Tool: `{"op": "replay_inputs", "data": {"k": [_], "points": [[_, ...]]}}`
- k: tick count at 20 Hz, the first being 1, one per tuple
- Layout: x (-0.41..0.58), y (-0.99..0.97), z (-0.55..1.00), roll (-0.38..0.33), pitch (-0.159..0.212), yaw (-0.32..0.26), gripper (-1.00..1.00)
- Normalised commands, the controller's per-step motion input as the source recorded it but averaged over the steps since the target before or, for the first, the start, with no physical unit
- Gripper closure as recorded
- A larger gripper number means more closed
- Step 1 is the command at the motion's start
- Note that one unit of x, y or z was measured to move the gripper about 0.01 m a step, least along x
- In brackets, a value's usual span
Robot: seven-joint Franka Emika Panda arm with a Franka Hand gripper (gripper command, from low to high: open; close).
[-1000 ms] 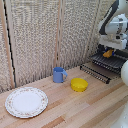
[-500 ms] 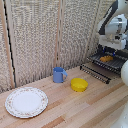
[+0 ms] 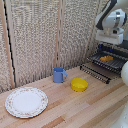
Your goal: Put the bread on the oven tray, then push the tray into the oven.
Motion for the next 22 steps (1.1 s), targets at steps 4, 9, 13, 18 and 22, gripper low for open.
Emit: {"op": "replay_inputs", "data": {"k": [4,9,13,18,22], "points": [[0.0,0.27,0.62,-0.226,0.0,0.098,-1.0],[0.0,0.04,0.27,-0.245,0.006,0.2,-1.0],[-0.009,0.0,0.06,-0.144,0.079,0.312,-1.0],[-0.003,0.16,0.01,-0.159,0.221,0.237,-1.0],[-0.09,0.19,0.0,-0.202,0.273,0.194,-1.0]]}}
